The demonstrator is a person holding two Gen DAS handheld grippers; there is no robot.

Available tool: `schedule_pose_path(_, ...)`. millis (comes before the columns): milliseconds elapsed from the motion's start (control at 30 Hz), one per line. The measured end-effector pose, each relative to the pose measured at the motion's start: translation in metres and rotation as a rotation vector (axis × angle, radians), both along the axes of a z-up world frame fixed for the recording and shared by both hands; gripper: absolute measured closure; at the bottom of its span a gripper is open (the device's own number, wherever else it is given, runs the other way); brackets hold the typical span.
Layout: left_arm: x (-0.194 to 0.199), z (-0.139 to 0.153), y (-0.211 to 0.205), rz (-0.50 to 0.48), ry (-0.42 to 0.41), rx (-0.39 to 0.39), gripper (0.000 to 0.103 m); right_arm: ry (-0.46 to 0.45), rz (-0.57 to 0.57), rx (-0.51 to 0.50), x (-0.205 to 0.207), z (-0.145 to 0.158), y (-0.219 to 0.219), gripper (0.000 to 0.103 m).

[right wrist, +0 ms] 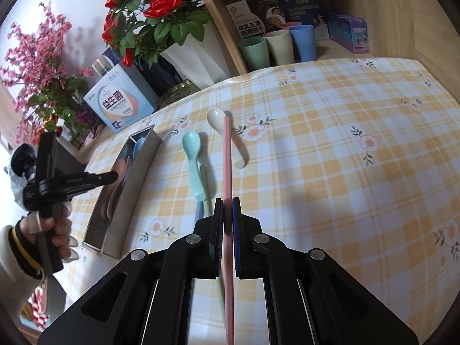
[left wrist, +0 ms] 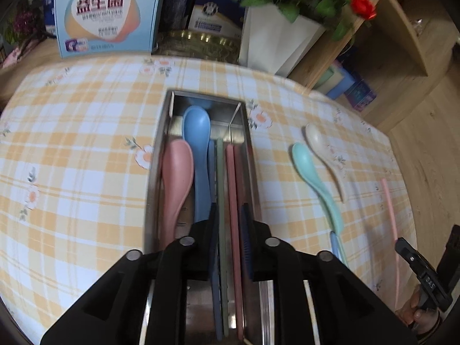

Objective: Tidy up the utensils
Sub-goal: 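Lower the pink chopstick into the steel tray with the right tool and release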

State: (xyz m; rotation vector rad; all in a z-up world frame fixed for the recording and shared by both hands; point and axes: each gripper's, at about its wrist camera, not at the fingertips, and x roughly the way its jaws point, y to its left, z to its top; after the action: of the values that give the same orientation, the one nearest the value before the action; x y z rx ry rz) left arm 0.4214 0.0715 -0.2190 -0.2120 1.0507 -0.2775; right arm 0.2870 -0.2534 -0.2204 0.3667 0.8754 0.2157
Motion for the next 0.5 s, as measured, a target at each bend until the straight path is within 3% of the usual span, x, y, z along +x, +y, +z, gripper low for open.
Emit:
schedule_pose_path(167, -0.029, 0.023, 0.008, -0.043, -0.075, 0.04, 0.067, 0.018, 0.029, 0.008, 0.009, 0.009, 0.024, 0.097)
schedule_pose_path(267, -0.048, 0.03, 0.015, -0.071, -0.1, 0.063, 0.051, 0.035, 0.055, 0.013, 0.015, 0.013, 0.047, 0.097)
schedule_pose_path(433, -0.072, 0.037, 0.033, -0.079, -0.16, 0.085, 0.012, 0.076, 0.081, 0.03, 0.033, 0.021, 0.086, 0.097)
schedule_pose_path(500, -0.077, 0.036, 0.04, -0.075, -0.169, 0.104, 0.009, 0.094, 0.082, 0.041, 0.043, 0.022, 0.104, 0.097)
